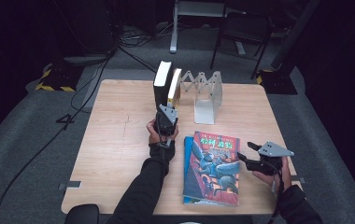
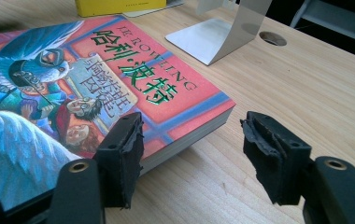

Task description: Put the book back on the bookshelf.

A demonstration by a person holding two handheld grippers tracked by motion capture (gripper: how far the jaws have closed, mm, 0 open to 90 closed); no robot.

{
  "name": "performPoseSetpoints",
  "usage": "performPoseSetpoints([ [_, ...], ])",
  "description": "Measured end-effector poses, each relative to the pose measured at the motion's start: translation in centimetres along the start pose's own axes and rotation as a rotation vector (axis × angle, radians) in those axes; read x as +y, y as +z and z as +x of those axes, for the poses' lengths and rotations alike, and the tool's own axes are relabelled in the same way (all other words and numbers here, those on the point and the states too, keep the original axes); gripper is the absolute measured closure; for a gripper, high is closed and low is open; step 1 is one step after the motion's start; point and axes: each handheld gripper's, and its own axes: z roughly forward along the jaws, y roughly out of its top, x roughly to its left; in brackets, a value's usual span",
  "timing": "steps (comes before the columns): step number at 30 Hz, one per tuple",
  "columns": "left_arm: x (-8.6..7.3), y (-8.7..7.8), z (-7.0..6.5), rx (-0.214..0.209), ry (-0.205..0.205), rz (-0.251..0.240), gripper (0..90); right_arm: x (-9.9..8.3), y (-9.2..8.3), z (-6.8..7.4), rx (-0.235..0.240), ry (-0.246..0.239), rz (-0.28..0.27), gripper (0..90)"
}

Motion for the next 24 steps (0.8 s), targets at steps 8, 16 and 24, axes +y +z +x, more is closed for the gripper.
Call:
performPoseSetpoints([
  [8, -0.2, -0.8, 0.1, -0.028, -0.023, 0.001, 51.5, 0.0, 0.0, 0.0, 0.001, 0.0, 0.003, 37.7],
  [16, -1.5, -2.4, 1.4, -0.168, -0.061, -0.016, 45.8, 0.0, -0.1, 0.0, 0.004, -0.001, 0.003, 37.5],
  [24, -2.7, -3.9, 2.4, -0.28, -0.053, -0.035, 57.2, 0.0, -0.1, 0.2, 0.007, -0.008, 0.006, 37.3],
])
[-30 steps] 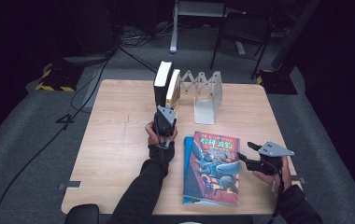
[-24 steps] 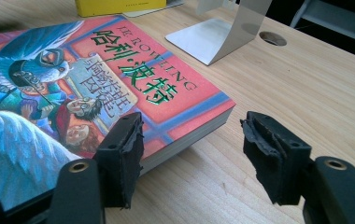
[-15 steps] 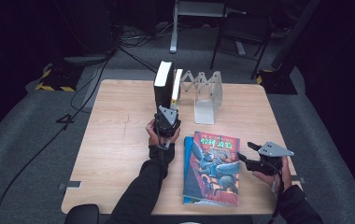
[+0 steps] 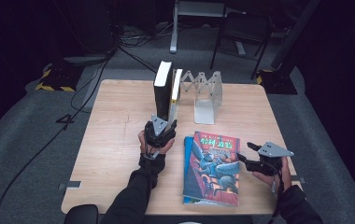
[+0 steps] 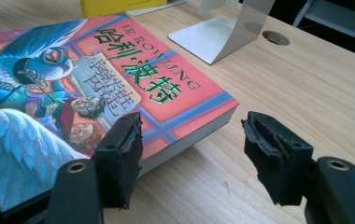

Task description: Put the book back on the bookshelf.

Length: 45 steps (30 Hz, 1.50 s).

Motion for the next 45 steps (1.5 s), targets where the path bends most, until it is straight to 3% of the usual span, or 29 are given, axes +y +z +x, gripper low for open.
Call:
performPoseSetpoints([
  [1, 0.0, 0.0, 0.0, 0.0, 0.0, 0.0, 61.5, 0.0, 0.0, 0.0, 0.0, 0.0, 0.0, 37.3],
  [8, 0.1, 0.7, 0.1, 0.01, 0.022, 0.019, 68.1, -0.1, 0.0, 0.0, 0.004, -0.001, 0.0, 37.0],
  [12, 0.4, 1.1, 0.1, 0.016, 0.046, 0.025, 67.8, 0.0, 0.1, 0.1, 0.002, -0.001, 0.0, 37.1],
  [21, 1.0, 2.1, 0.7, 0.056, 0.036, 0.034, 69.4, -0.1, 0.2, 0.0, 0.008, 0.002, 0.002, 37.1],
  [27, 1.5, 3.0, 1.0, 0.075, -0.014, 0.041, 69.9, -0.1, 0.2, 0.0, 0.008, 0.004, 0.003, 37.3],
  [38, 2.3, 4.2, 0.8, 0.113, -0.002, 0.07, 70.4, -0.1, 0.2, 0.0, 0.01, 0.003, 0.003, 37.3],
  [45, 2.6, 4.7, 0.6, 0.126, -0.02, 0.077, 70.5, -0.1, 0.2, 0.0, 0.012, 0.003, 0.004, 37.4],
])
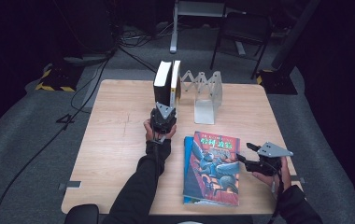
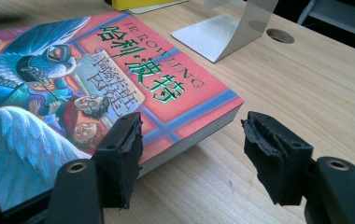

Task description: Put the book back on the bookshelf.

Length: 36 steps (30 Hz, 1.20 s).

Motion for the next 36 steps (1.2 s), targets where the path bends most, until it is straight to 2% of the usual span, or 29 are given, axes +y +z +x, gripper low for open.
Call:
performPoseSetpoints([
  [10, 0.2, 0.0, 0.2, -0.015, 0.012, 0.012, 70.1, 0.0, 0.0, 0.0, -0.003, -0.005, 0.0, 37.4],
  [15, 0.2, -0.5, 0.4, -0.053, 0.0, 0.011, 66.8, 0.0, -0.1, 0.1, -0.004, -0.009, 0.001, 37.4],
  [16, 0.2, -0.8, 0.2, -0.057, 0.037, 0.023, 65.7, 0.0, -0.1, 0.1, -0.004, -0.01, 0.001, 37.4],
  [17, 0.2, -0.8, 0.2, -0.057, 0.037, 0.023, 65.1, 0.0, -0.1, 0.1, -0.004, -0.01, 0.001, 37.4],
  [19, 0.2, -1.3, 0.2, -0.076, 0.079, 0.026, 64.2, 0.1, -0.2, 0.1, -0.005, -0.013, 0.003, 37.4],
  [23, 0.0, -2.1, 0.2, -0.117, 0.13, 0.045, 60.6, 0.2, -0.4, 0.2, -0.008, -0.02, 0.006, 37.4],
  [27, -0.1, -2.9, 0.0, -0.164, 0.209, 0.068, 57.5, 0.2, -0.6, 0.4, -0.011, -0.032, 0.01, 37.2],
  [28, -0.1, -2.9, 0.0, -0.164, 0.209, 0.068, 56.2, 0.2, -0.6, 0.5, -0.01, -0.032, 0.012, 37.2],
  [30, -0.3, -3.5, -0.2, -0.198, 0.249, 0.081, 55.1, 0.1, -0.7, 0.5, -0.008, -0.028, 0.013, 37.2],
  [31, -0.5, -4.0, -0.5, -0.222, 0.292, 0.093, 54.3, 0.1, -0.8, 0.5, -0.009, -0.027, 0.012, 37.1],
  [32, -0.5, -4.0, -0.5, -0.222, 0.292, 0.093, 53.9, 0.1, -0.8, 0.5, -0.009, -0.027, 0.012, 37.1],
  [36, -1.3, -5.1, -0.8, -0.282, 0.343, 0.116, 51.4, 0.0, -1.2, 0.5, -0.006, -0.029, 0.015, 37.1],
])
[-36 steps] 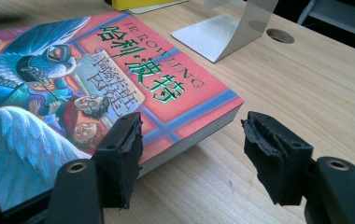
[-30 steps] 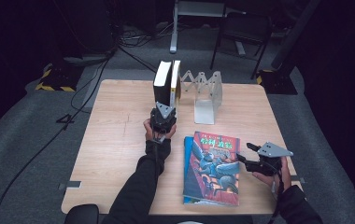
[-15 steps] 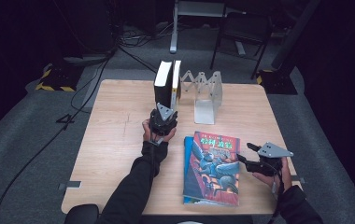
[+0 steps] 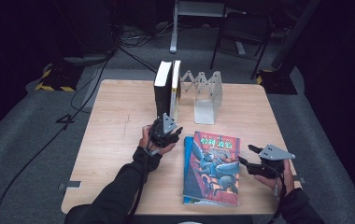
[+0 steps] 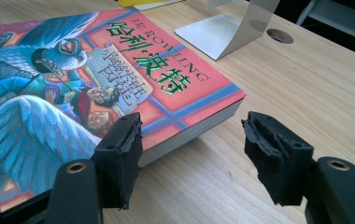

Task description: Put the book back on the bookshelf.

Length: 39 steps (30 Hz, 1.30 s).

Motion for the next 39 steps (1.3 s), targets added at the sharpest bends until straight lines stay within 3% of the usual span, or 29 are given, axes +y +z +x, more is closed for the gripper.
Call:
performPoseSetpoints([
  [7, -0.9, -0.9, -0.7, -0.088, 0.049, 0.047, 47.1, -0.2, -0.5, 0.4, 0.018, -0.011, 0.015, 36.8],
  [11, -1.8, -1.6, -1.3, -0.142, 0.103, 0.091, 44.0, -0.3, -0.8, 0.7, 0.053, -0.025, 0.04, 36.6],
  [12, -2.3, -1.9, -1.6, -0.159, 0.137, 0.112, 43.7, -0.4, -0.8, 0.7, 0.059, -0.021, 0.047, 36.6],
  [15, -3.1, -2.5, -2.2, -0.162, 0.193, 0.136, 40.5, -0.5, -1.1, 0.9, 0.083, -0.023, 0.072, 36.0],
  [20, -4.6, -4.1, -2.4, -0.249, 0.18, 0.152, 37.0, -0.6, -1.9, 1.3, 0.119, -0.024, 0.088, 33.0],
  [22, -4.9, -4.3, -2.4, -0.256, 0.184, 0.161, 36.0, -0.6, -2.1, 1.4, 0.132, -0.025, 0.092, 32.9],
  [24, -5.5, -4.7, -2.5, -0.288, 0.181, 0.174, 35.1, -0.7, -2.5, 1.6, 0.153, -0.021, 0.097, 32.9],
  [29, -7.3, -5.2, -2.8, -0.319, 0.201, 0.244, 33.4, -0.9, -3.6, 2.2, 0.213, -0.018, 0.123, 32.3],
  [30, -7.4, -5.3, -2.7, -0.338, 0.186, 0.245, 32.8, -1.0, -3.9, 2.4, 0.229, -0.022, 0.131, 32.2],
  [35, -7.8, -5.6, -2.5, -0.351, 0.161, 0.246, 28.4, -1.2, -4.7, 3.2, 0.281, -0.041, 0.153, 32.3],
  [37, -8.2, -5.5, -2.3, -0.384, 0.101, 0.24, 28.1, -1.4, -5.1, 3.7, 0.315, -0.036, 0.155, 32.5],
  [39, -8.6, -5.4, -2.3, -0.396, 0.08, 0.21, 26.5, -1.2, -5.3, 4.2, 0.322, -0.024, 0.144, 32.5],
])
